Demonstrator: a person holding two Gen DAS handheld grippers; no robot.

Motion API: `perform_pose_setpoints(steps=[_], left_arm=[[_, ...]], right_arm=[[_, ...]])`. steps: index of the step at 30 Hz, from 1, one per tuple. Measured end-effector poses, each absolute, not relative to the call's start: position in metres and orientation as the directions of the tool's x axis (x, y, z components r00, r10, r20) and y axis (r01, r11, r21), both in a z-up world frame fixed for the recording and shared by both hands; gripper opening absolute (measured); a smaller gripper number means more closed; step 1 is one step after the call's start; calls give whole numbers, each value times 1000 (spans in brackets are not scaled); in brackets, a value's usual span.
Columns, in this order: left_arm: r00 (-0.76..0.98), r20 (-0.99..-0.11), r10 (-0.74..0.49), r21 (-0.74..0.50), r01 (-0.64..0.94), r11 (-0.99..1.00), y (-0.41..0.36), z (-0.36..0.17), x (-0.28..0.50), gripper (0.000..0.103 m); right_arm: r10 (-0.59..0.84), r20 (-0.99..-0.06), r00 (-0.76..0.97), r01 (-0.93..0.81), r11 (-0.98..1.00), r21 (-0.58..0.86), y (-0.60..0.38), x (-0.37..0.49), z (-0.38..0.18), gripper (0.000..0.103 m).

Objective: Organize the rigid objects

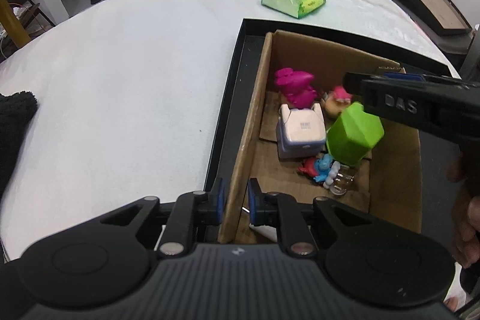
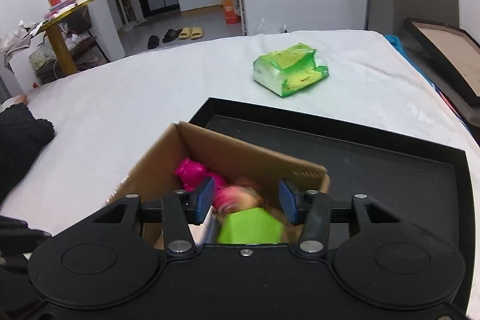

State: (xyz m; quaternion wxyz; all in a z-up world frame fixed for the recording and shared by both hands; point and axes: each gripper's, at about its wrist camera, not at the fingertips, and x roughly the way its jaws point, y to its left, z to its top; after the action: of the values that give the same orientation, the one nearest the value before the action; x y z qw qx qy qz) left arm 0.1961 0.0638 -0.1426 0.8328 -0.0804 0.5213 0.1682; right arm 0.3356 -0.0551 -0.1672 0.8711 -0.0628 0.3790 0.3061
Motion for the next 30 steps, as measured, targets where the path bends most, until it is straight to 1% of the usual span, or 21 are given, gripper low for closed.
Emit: perform_pose_setpoints(steps=[2,4,5,7,10,14,18,20,22,25,26,28,29,30], left_arm=[[397,-898,190,37,-362,932,64,-142,196,14],[393,-898,198,49,-358,933,63,-141,197,14],[391,-899,198,50,-356,933,63,-140,197,17],[397,-896,199,57,-343,938,61,-136,197,18],[408,-890,201,66,-321,945,61,-128,197,18],[419,-892,172,24,-335,942,66,-118,195,18],[434,-886,163,9,-336,942,66,-106,190,18],[441,-884,157,1,-333,943,65,-101,187,18],[450,-881,147,-11,-331,944,64,-96,184,18],[461,-878,130,-31,-325,945,62,-88,178,22],[465,-876,124,-34,-318,948,60,-85,176,24],[473,-872,126,-28,-305,952,57,-78,171,27],[480,-869,124,-28,-298,954,56,-75,169,29],[486,-866,118,-33,-291,956,54,-72,166,31]], right_arm=[[496,-694,522,-558,814,161,-68,332,-164,48],[527,-675,516,-531,815,230,-86,329,-157,48],[529,-669,521,-517,820,246,-93,328,-153,48],[522,-664,534,-510,826,239,-103,323,-145,50],[535,-655,534,-493,826,273,-116,315,-138,50],[504,-671,544,-456,848,268,-123,306,-135,50],[513,-674,532,-417,851,318,-134,294,-130,50],[480,-684,550,-400,870,288,-139,283,-127,51],[467,-693,550,-373,879,297,-145,277,-126,51],[451,-698,556,-341,890,304,-152,264,-121,52],[441,-699,563,-334,895,296,-154,259,-118,53],[422,-695,582,-322,904,280,-156,249,-111,65],[417,-691,591,-320,907,274,-156,244,-107,69],[415,-684,600,-320,908,269,-157,239,-102,75]])
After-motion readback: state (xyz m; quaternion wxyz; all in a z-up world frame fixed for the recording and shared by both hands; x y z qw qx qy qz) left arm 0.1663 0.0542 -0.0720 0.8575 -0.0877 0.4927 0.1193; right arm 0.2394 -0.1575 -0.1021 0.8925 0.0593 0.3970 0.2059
